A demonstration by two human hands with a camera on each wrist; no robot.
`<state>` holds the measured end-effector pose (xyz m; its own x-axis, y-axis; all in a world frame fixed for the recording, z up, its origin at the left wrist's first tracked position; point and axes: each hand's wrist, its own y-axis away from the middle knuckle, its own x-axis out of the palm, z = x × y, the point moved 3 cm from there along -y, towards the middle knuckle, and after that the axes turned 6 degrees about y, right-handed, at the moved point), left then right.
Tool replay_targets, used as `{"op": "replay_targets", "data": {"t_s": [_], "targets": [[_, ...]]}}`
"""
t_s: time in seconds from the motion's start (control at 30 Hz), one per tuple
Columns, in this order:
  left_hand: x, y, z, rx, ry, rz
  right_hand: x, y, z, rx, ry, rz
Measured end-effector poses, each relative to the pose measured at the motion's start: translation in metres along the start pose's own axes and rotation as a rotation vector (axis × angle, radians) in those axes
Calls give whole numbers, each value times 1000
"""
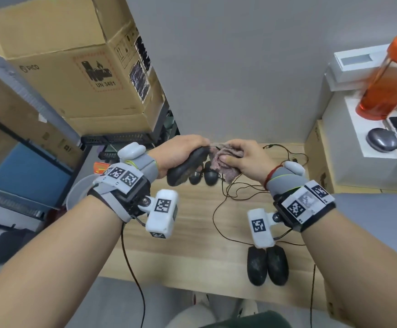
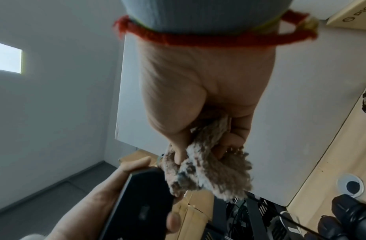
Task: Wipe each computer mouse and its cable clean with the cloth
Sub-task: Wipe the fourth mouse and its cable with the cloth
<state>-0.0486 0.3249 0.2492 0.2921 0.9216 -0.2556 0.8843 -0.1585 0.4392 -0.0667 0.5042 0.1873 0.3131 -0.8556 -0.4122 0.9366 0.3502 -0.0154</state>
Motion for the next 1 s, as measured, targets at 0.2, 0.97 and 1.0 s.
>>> {"op": "replay_targets", "data": {"t_s": [0.2,0.97,1.0], "targets": [[-4,-13,16,118,-459,-52,8,-6,7,10,359,-58],[-57,-60,22,400,-556,-12,17,-30,28,200,381,-67],[-57,-58,18,414,-547,-10,22,-31,31,195,316,-50]]}}
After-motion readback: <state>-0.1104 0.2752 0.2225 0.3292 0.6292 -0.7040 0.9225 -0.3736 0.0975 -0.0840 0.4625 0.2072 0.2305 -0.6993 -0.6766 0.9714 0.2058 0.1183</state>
